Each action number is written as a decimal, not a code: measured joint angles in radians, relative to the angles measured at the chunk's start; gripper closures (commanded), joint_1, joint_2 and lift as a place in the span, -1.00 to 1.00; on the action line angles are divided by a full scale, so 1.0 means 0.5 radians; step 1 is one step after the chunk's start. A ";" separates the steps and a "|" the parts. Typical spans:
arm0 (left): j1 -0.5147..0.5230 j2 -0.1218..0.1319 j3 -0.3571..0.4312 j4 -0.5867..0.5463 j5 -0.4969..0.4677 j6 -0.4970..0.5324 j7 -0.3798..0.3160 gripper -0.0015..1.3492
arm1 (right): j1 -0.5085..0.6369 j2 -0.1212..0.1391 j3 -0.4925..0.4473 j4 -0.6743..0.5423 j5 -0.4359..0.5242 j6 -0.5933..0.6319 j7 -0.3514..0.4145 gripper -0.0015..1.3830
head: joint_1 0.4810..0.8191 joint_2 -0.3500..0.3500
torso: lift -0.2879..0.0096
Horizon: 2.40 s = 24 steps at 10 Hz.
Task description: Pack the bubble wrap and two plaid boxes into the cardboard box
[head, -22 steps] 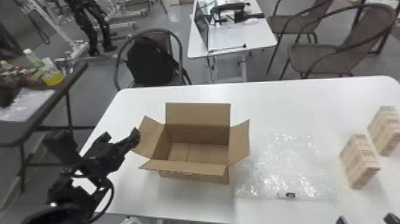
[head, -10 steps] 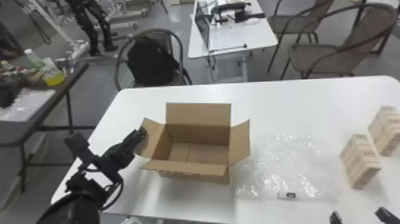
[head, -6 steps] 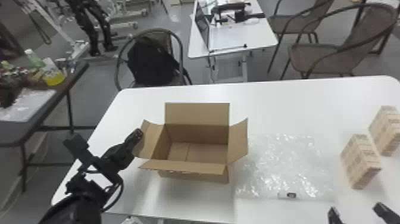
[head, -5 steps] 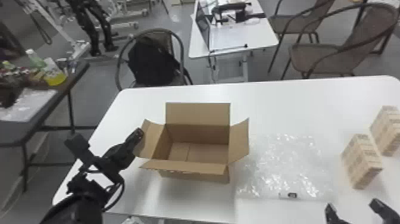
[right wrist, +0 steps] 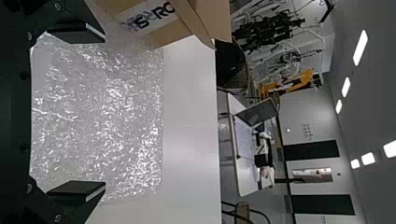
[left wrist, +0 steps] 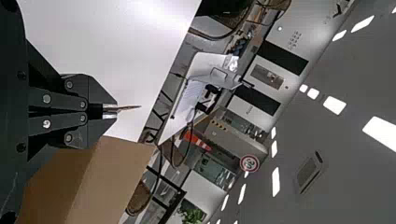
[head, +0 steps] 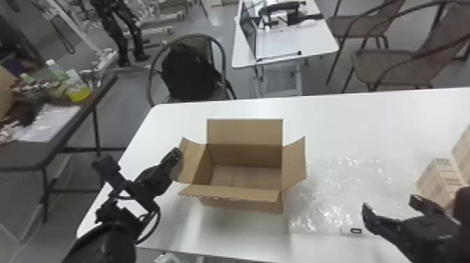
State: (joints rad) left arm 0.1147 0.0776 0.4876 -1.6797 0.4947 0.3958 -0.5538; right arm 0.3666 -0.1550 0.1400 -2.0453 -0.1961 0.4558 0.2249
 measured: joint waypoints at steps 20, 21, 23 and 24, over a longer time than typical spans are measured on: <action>-0.082 -0.026 -0.068 0.000 -0.050 -0.016 0.006 0.81 | -1.160 0.181 0.190 0.700 -0.206 1.725 -0.345 0.71 | 0.27 0.85 | 0.21; -0.082 -0.026 -0.069 0.000 -0.048 -0.016 0.009 0.81 | -1.174 0.161 0.203 0.712 -0.230 1.734 -0.345 0.51 | 0.27 0.84 | 0.21; -0.080 -0.026 -0.066 0.000 -0.045 -0.018 0.010 0.81 | -1.179 0.148 0.208 0.727 -0.258 1.734 -0.346 -0.84 | 0.27 0.85 | 0.21; -0.080 -0.026 -0.065 0.000 -0.044 -0.020 0.009 0.81 | -1.177 0.147 0.208 0.733 -0.275 1.713 -0.346 -0.89 | 0.27 0.85 | 0.21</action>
State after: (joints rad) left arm 0.0745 0.0644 0.4549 -1.6797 0.4728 0.3859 -0.5491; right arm -0.2217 -0.0812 0.2439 -1.6786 -0.3338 1.3124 0.0521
